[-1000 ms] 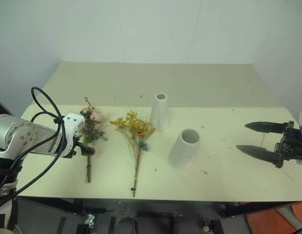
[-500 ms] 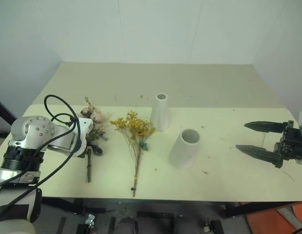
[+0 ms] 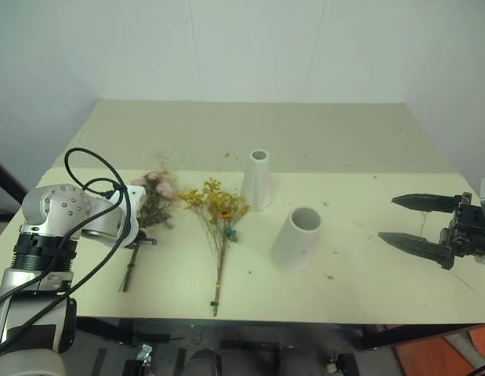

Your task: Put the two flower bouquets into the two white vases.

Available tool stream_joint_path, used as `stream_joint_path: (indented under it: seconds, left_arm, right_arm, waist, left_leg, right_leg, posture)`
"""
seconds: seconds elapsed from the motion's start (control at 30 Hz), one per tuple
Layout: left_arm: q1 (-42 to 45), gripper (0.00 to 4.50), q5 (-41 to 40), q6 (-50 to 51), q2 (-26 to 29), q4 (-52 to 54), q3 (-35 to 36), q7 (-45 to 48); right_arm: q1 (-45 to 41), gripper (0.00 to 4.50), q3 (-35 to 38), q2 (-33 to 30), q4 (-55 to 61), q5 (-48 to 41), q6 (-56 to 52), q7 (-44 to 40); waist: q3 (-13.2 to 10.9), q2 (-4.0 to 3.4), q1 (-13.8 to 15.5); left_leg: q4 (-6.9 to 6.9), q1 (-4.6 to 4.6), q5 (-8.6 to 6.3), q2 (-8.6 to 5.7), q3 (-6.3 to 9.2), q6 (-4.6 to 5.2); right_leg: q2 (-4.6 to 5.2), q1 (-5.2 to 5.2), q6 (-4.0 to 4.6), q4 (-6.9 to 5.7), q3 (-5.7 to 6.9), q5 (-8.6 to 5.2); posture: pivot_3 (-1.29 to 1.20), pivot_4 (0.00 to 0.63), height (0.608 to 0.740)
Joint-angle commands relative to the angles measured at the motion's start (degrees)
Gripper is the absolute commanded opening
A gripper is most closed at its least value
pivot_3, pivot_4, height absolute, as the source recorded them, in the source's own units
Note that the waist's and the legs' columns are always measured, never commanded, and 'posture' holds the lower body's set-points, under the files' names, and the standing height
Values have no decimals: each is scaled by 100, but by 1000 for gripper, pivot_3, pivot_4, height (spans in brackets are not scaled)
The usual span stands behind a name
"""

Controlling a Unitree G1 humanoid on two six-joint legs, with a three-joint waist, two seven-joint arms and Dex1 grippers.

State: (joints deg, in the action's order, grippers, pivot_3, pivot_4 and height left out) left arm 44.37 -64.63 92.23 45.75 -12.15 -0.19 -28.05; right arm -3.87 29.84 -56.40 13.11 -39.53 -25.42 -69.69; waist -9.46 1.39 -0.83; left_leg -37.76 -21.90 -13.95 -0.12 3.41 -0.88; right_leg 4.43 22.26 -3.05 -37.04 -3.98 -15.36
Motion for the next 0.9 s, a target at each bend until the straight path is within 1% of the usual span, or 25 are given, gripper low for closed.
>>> stream_joint_path:
  seconds: [0.03,0.2,0.27,0.3,0.4,0.47,0.53,0.67,0.73,0.9]
  left_arm:
    - [144,84,326,27,7,58,392,-208]
    - [329,84,935,27,67,205,786,-315]
    - [444,84,1404,-162,140,555,836,-138]
    - [435,84,1618,-442,143,765,872,-26]
    - [222,84,2155,-1733,218,1463,796,768]
    - [178,84,2452,-2408,107,1630,829,1204]
    - [207,84,2813,-2955,149,1720,552,1731]
    - [444,84,3051,-3449,40,1656,354,2736]
    - [586,84,3097,-3699,-124,1525,386,3148]
    - [1001,84,3474,-4234,-454,1053,167,3962]
  right_arm:
    - [-150,4500,-15,95,120,-72,112,104]
    - [-415,4500,-143,284,93,-18,48,518]
    - [-542,4500,-210,361,60,24,57,713]
    - [-605,4500,-237,396,42,46,58,805]
    - [-757,4500,-288,481,0,71,25,1044]
    - [-802,4500,-295,520,14,63,13,1143]
    - [-824,4500,-274,561,45,13,-16,1246]
    - [-878,4500,-158,623,116,-214,-160,1482]
    - [-911,4500,-88,628,128,-333,-251,1594]
    - [-914,4500,66,531,187,-548,-484,1734]
  waist:
    - [0,0,-1]
    - [0,0,-3]
    - [0,1,1]
    - [0,1,2]
    - [-1,2,9]
    - [-1,2,24]
    - [-1,1,26]
    - [-1,2,15]
    - [-1,2,12]
    - [-1,2,12]
  left_leg:
    - [0,-1,0,0,0,0]
    - [0,0,0,0,0,-1]
    - [0,-2,0,-1,0,-1]
    - [0,-4,0,-1,1,-1]
    - [0,-9,2,-2,0,-4]
    - [2,-11,3,-3,0,-8]
    - [1,-11,3,-3,-1,-7]
    - [1,-9,3,-3,-2,-7]
    - [1,-11,3,-3,-3,-6]
    - [0,-14,2,-3,-2,-5]
  right_leg:
    - [0,0,0,0,0,0]
    - [0,2,1,-3,0,0]
    - [0,2,0,-2,0,0]
    - [0,3,0,1,0,0]
    - [2,6,1,2,1,1]
    - [4,7,2,5,1,2]
    - [5,6,2,5,1,2]
    - [3,4,2,4,1,2]
    - [2,4,2,4,1,2]
    - [1,6,2,6,1,2]
  posture:
    - [0,150,740]
    - [0,150,740]
    - [0,150,740]
    - [0,150,740]
    - [0,150,740]
    - [0,150,740]
    - [0,150,740]
    - [0,150,740]
    - [0,150,740]
    - [0,150,740]
